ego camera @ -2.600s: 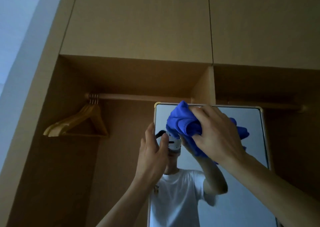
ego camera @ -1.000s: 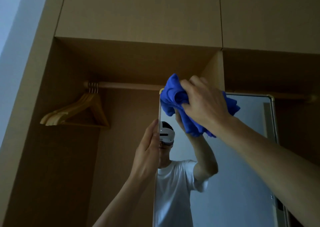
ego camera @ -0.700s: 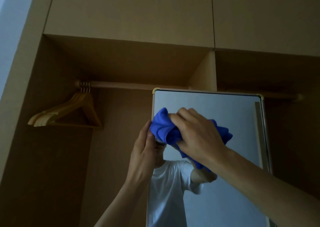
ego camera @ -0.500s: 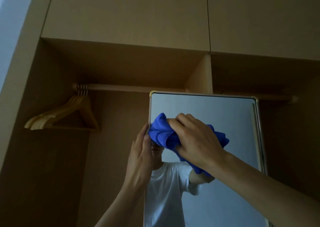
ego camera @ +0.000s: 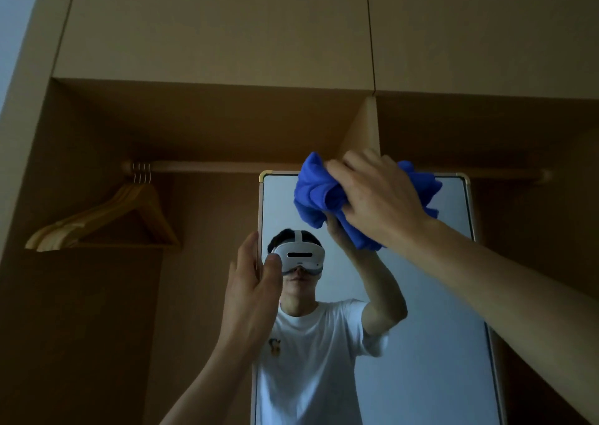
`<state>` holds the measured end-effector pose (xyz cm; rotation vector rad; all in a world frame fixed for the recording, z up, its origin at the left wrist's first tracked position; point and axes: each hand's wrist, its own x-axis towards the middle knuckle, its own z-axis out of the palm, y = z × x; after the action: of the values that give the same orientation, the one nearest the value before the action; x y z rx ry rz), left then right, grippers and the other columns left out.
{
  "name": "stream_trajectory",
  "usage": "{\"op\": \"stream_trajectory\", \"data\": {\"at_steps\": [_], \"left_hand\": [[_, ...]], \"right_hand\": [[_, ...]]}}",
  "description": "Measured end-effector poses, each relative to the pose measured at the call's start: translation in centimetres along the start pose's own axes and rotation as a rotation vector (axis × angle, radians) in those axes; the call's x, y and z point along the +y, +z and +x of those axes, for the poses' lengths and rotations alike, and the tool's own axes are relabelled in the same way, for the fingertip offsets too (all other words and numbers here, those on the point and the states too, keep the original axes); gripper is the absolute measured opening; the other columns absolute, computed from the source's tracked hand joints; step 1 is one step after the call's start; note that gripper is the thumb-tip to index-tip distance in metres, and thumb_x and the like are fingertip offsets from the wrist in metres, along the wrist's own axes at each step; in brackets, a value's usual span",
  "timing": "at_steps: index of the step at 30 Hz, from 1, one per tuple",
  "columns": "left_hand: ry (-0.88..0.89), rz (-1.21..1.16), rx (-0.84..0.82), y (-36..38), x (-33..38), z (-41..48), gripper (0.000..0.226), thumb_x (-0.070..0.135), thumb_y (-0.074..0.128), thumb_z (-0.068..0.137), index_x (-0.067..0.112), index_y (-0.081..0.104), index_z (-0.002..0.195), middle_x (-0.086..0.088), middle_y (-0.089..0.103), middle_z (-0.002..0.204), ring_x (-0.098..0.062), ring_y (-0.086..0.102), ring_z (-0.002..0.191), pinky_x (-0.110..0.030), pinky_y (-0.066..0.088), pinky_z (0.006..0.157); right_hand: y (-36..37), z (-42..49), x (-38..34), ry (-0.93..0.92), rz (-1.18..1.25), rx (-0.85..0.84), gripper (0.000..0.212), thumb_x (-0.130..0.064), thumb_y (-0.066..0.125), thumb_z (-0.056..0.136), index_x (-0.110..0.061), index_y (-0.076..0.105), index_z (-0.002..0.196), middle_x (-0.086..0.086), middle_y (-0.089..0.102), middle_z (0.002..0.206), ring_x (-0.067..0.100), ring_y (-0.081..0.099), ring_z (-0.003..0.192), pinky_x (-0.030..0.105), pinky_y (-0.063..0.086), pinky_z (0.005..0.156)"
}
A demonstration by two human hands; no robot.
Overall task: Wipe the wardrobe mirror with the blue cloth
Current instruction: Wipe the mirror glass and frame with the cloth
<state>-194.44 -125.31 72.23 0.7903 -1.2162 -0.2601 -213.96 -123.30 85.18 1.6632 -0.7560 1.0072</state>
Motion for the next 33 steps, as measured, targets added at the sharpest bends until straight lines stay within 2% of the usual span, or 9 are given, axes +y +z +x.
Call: {"op": "stream_trajectory", "data": {"at_steps": [3,5,7,11,16,19,23,26,33], "left_hand": [[0.051,0.096,0.012,0.4,0.4,-0.3,0.073,0.062,0.047,0.081,0.044,0.037,0.150,0.032,0.061,0.105,-0.009,0.055,0.123,-0.041,0.047,0.103],[0.053,0.132,0.028,0.7,0.3,-0.3,0.061,0.046,0.052,0.098,0.038,0.033,0.155,0.027,0.053,0.121,-0.008,0.048,0.122,-0.036,0.041,0.098],[0.038,0.172,0.027,0.9,0.2,-0.2,0.055,0.035,0.050,0.105,0.034,0.032,0.157,0.013,0.046,0.137,-0.009,0.045,0.120,-0.035,0.039,0.095],[0.022,0.236,0.030,1.3,0.1,-0.2,0.054,0.034,0.051,0.105,0.031,0.032,0.156,0.007,0.041,0.142,-0.015,0.048,0.120,-0.040,0.045,0.098],[0.026,0.278,0.087,1.9,0.7,-0.7,0.059,0.035,0.051,0.106,0.037,0.028,0.159,-0.003,0.042,0.152,-0.008,0.048,0.108,-0.032,0.039,0.091],[0.030,0.292,0.110,2.0,0.8,-0.7,0.057,0.037,0.050,0.106,0.036,0.029,0.160,-0.002,0.045,0.150,0.006,0.049,0.086,-0.026,0.037,0.087],[0.039,0.311,0.119,2.0,1.3,-1.1,0.059,0.034,0.049,0.107,0.035,0.026,0.161,0.006,0.045,0.133,0.018,0.047,0.078,-0.019,0.037,0.078],[0.049,0.358,0.130,1.9,1.4,-1.4,0.062,0.033,0.050,0.107,0.034,0.022,0.163,0.003,0.045,0.129,0.010,0.045,0.079,-0.027,0.037,0.087],[0.040,0.364,0.145,2.5,0.9,-1.5,0.065,0.035,0.050,0.106,0.034,0.020,0.163,0.007,0.041,0.128,0.004,0.048,0.080,-0.030,0.040,0.086]], "right_hand": [[0.7,-2.4,-0.8,-0.044,0.048,-0.037,0.035,-0.017,0.072,0.076,-0.015,0.059,0.109,0.004,0.060,0.098,0.025,0.056,0.091,0.041,0.048,0.079],[1.5,-4.3,-1.3,-0.099,0.032,-0.063,0.040,-0.020,0.077,0.072,-0.015,0.059,0.107,0.003,0.060,0.093,0.023,0.056,0.083,0.039,0.048,0.073],[2.2,-6.0,-1.7,-0.161,0.036,-0.088,0.043,-0.018,0.078,0.068,-0.015,0.058,0.106,0.003,0.060,0.091,0.021,0.054,0.079,0.037,0.046,0.070],[2.4,-6.9,-1.2,-0.215,0.021,-0.097,0.049,-0.013,0.079,0.064,-0.016,0.058,0.108,0.002,0.060,0.091,0.021,0.054,0.079,0.035,0.045,0.069],[1.2,-3.6,1.3,-0.105,-0.012,-0.012,0.046,-0.015,0.082,0.068,-0.013,0.060,0.109,0.006,0.060,0.093,0.024,0.058,0.082,0.040,0.051,0.071],[0.4,-1.3,3.5,-0.047,-0.025,0.033,0.036,-0.017,0.075,0.079,-0.015,0.056,0.109,0.005,0.056,0.098,0.024,0.054,0.089,0.038,0.044,0.076],[0.4,-0.7,4.2,-0.050,-0.048,0.086,0.032,-0.015,0.073,0.076,-0.014,0.055,0.103,0.006,0.054,0.092,0.027,0.051,0.084,0.038,0.035,0.070],[0.8,-1.9,3.7,-0.072,-0.063,0.085,0.036,-0.012,0.074,0.073,-0.013,0.058,0.106,0.005,0.058,0.093,0.026,0.053,0.084,0.039,0.041,0.071],[1.9,-7.0,2.2,-0.163,0.035,-0.019,0.038,-0.012,0.075,0.068,-0.016,0.059,0.102,0.001,0.059,0.088,0.022,0.052,0.078,0.037,0.043,0.069]]}}
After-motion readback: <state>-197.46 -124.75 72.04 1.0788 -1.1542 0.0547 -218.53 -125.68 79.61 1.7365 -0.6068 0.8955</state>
